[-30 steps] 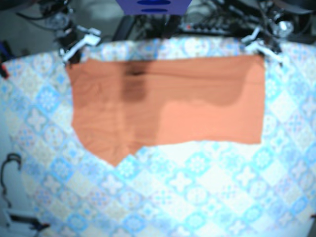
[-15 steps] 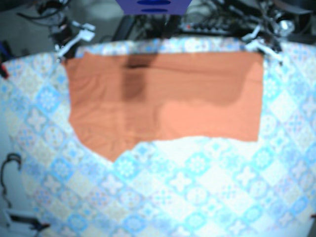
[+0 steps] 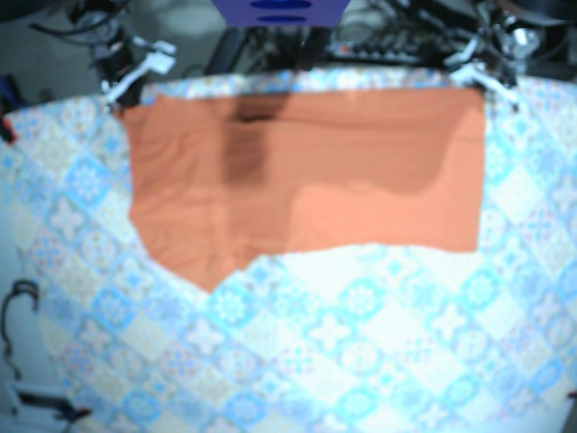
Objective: Fold the T-shirt properly
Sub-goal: 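Lift the shoulder edge and pull the shirt toward the robot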
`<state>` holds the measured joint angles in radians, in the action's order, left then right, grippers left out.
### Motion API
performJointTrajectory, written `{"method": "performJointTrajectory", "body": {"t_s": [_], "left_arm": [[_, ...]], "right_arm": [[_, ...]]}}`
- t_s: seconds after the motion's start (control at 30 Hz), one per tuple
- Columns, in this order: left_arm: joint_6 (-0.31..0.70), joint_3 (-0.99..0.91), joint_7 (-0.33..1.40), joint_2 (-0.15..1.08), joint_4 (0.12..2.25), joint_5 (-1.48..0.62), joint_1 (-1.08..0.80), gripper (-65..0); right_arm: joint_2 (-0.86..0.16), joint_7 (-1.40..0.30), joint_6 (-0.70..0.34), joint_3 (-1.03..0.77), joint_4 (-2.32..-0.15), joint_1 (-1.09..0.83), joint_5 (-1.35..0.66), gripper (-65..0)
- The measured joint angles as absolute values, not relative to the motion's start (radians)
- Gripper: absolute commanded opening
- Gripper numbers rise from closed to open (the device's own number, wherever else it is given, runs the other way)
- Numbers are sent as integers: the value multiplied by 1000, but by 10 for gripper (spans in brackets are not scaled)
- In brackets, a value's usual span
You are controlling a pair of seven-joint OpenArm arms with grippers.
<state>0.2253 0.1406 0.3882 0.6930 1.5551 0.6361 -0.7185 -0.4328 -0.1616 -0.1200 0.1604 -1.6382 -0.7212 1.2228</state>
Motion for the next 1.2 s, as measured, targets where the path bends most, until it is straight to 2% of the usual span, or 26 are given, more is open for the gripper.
{"method": "performJointTrajectory", "body": {"t_s": [1.2], "left_arm": [[218, 138, 389, 693, 1559, 643, -770, -650]], "right_arm": [[-430, -162, -120, 164, -1636, -781, 1223, -650]]}}
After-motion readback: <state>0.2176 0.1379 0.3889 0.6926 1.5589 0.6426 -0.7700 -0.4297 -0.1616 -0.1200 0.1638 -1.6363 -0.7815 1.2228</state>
